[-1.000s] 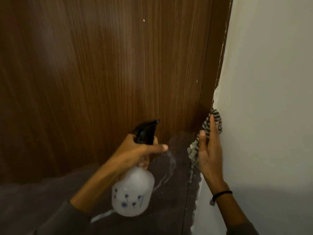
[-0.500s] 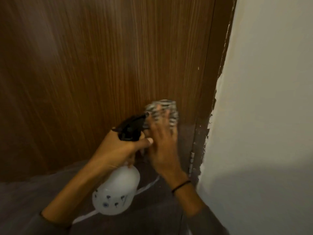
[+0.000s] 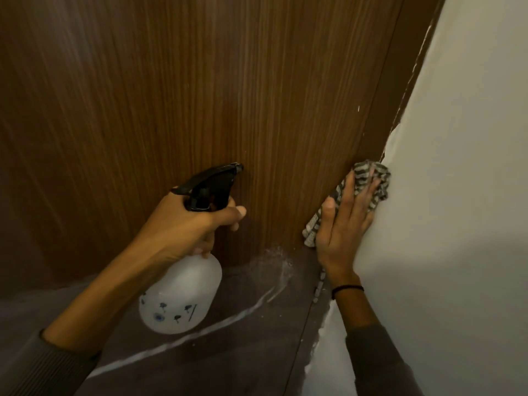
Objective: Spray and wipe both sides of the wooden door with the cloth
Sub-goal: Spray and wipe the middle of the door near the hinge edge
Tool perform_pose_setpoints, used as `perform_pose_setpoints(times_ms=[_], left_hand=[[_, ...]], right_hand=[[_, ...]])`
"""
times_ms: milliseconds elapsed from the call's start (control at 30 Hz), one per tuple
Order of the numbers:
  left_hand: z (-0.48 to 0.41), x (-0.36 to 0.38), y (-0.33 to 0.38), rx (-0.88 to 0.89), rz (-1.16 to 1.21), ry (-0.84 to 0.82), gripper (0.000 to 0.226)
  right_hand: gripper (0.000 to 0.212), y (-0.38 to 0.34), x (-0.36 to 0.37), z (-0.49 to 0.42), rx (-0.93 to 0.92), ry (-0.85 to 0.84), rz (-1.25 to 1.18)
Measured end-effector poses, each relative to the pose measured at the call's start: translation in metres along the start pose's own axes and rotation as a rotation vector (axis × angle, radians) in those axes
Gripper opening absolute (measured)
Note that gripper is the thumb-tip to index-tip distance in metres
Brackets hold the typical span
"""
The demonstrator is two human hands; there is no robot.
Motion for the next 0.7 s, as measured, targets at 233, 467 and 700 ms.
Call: perform_pose_setpoints(times_ms=[233, 467, 700], left_hand=[[-0.001, 0.000, 0.000, 0.002, 0.011, -0.049, 0.013], [-0.001, 0.001, 0.000, 0.007, 0.037, -0.071, 0.014], [-0.003, 0.001, -0.004, 0.001, 0.052, -0.077, 0.017]], right_hand=[[0.055, 0.017, 0.010, 0.067, 0.038, -0.102, 0.009], [0.055, 0.006, 0.008, 0.063, 0.130, -0.074, -0.035], [0.057, -0.058, 0.017, 0.044, 0.087, -0.097, -0.090]])
Point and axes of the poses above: each hand's wrist, its own z-axis away from the middle knuckle, its own x-axis out of the palm, y = z × x, the point moved 8 cm from there along -z, towards the middle knuckle, and after that the axes turned 12 degrees about -x, right-handed, at the moved point
